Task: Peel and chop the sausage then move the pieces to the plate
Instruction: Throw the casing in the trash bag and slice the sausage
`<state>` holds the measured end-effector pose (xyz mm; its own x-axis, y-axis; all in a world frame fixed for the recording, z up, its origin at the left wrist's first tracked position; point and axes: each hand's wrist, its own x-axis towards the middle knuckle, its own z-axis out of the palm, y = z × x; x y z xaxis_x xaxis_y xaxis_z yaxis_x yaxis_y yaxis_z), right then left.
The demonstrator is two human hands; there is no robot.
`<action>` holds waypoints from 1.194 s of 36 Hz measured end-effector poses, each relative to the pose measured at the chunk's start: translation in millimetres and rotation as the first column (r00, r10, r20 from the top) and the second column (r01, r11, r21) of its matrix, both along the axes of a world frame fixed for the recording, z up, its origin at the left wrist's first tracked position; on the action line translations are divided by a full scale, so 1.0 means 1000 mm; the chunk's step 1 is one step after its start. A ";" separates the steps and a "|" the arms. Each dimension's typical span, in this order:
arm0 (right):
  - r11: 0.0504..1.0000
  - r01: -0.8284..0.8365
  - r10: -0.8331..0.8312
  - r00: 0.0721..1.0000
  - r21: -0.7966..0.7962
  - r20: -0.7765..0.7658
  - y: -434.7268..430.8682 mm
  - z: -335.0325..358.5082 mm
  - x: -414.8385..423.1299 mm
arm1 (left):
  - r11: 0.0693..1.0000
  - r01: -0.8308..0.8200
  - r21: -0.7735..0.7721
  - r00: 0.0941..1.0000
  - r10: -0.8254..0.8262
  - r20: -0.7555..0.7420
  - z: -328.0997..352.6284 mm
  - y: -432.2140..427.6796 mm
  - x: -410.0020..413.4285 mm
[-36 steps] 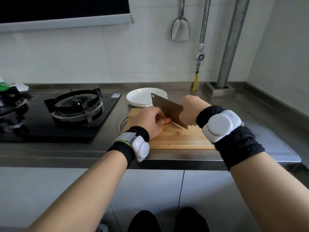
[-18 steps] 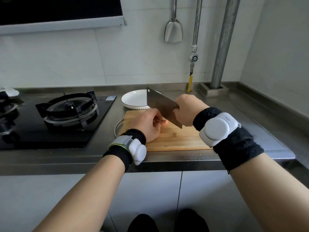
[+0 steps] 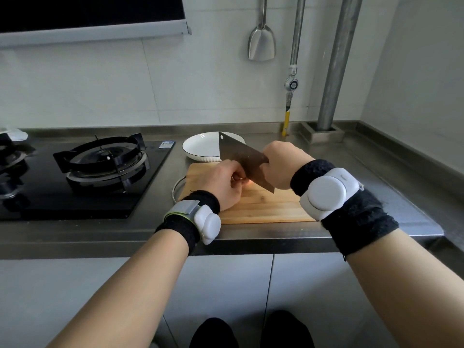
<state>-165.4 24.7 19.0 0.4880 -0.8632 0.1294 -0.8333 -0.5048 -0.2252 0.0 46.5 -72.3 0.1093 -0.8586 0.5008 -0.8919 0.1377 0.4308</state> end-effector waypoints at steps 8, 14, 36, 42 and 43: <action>1.000 0.012 -0.011 0.999 0.017 -0.030 0.002 0.001 0.002 | 1.000 0.008 -0.009 1.000 -0.008 0.005 -0.001 -0.002 0.001; 0.999 0.021 -0.019 0.998 0.039 -0.063 0.000 0.001 0.006 | 1.000 0.000 -0.014 1.000 0.000 0.004 -0.002 -0.003 0.002; 0.995 0.040 -0.035 0.998 0.093 -0.054 -0.002 -0.002 0.006 | 0.999 -0.034 0.016 0.999 0.034 -0.023 0.004 0.003 -0.001; 0.998 0.035 -0.033 0.999 0.052 -0.032 0.002 0.001 0.005 | 0.999 -0.041 0.000 0.999 0.041 -0.006 0.003 0.003 -0.002; 0.998 0.029 -0.027 0.999 0.051 -0.036 0.003 0.003 0.004 | 0.999 -0.042 0.000 0.999 0.042 -0.005 0.002 0.003 -0.002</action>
<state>-161.6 27.6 22.1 0.4672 -0.8816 0.0674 -0.8549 -0.4698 -0.2201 -2.1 49.7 -70.0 0.1480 -0.8531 0.5003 -0.8946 0.1002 0.4356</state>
